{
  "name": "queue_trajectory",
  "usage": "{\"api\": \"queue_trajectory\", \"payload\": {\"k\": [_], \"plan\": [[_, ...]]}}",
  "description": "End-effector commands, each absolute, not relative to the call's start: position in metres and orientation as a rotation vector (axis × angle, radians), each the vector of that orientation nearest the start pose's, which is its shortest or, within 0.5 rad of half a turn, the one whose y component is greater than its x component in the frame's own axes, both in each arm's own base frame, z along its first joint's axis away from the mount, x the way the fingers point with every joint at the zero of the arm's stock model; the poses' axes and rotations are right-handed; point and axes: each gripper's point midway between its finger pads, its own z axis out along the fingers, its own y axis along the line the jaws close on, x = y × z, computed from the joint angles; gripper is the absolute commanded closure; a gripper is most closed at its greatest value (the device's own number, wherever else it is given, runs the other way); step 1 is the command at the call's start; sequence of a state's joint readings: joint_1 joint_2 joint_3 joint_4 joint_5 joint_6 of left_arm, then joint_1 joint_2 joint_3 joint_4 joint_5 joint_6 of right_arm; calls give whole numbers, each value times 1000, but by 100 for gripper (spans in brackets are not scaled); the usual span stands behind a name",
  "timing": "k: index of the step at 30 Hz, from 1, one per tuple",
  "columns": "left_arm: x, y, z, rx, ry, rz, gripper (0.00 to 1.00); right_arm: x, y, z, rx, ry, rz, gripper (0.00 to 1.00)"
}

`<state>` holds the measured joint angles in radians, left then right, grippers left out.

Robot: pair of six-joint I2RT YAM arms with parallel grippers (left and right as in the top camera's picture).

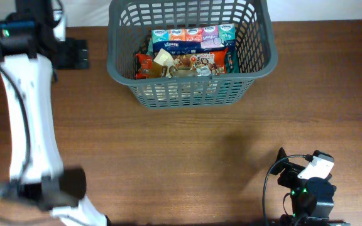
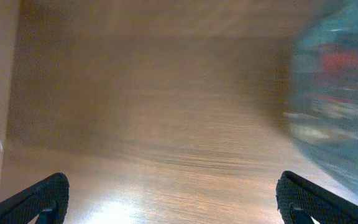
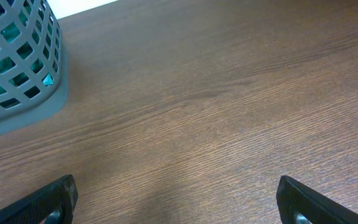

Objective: Pack container

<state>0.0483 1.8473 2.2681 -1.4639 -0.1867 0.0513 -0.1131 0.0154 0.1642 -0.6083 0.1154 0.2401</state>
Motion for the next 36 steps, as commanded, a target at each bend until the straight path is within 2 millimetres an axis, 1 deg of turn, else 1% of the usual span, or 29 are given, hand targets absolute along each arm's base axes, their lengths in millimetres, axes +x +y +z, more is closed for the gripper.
{"api": "queue_trajectory", "payload": {"k": [1, 3, 4, 7, 8, 10, 11, 12, 13, 15, 18, 20, 21, 22, 26, 32, 35, 36], "plan": [[354, 19, 363, 12, 2481, 225, 1, 206, -43, 104, 432, 1973, -35, 1], [333, 15, 367, 37, 2445, 223, 1, 206, -43, 104, 432, 1973, -35, 1], [326, 14, 371, 32, 2405, 213, 1, 206, -43, 104, 432, 1973, -35, 1], [317, 1, 382, 55, 2247, 105, 1, 206, -43, 104, 432, 1973, -35, 1], [315, -4, 387, 64, 2176, 70, 1, 206, -43, 104, 432, 1973, -35, 1], [310, -17, 396, 97, 1974, -10, 1, 206, -43, 104, 432, 1973, -35, 1], [307, -20, 398, 108, 1917, -29, 1, 206, -43, 104, 432, 1973, -35, 1], [298, -27, 396, 135, 1786, -68, 1, 206, -43, 104, 432, 1973, -35, 1], [293, -30, 392, 146, 1725, -80, 1, 206, -43, 104, 432, 1973, -35, 1], [281, -30, 377, 149, 1637, -82, 1, 206, -43, 104, 432, 1973, -35, 1], [263, -29, 338, 148, 1571, -79, 1, 206, -43, 104, 432, 1973, -35, 1], [252, -29, 308, 148, 1566, -78, 1, 206, -43, 104, 432, 1973, -35, 1], [248, -29, 296, 148, 1570, -78, 1, 206, -43, 104, 432, 1973, -35, 1], [244, -28, 277, 148, 1578, -78, 1, 206, -43, 104, 432, 1973, -35, 1], [240, -28, 237, 147, 1602, -78, 1, 206, -43, 104, 432, 1973, -35, 1], [242, -28, 175, 149, 1682, -81, 1, 206, -43, 104, 432, 1973, -35, 1], [242, -28, 151, 149, 1699, -82, 1, 206, -43, 104, 432, 1973, -35, 1], [242, -29, 156, 152, 1675, -86, 1, 206, -43, 104, 432, 1973, -35, 1]]}}
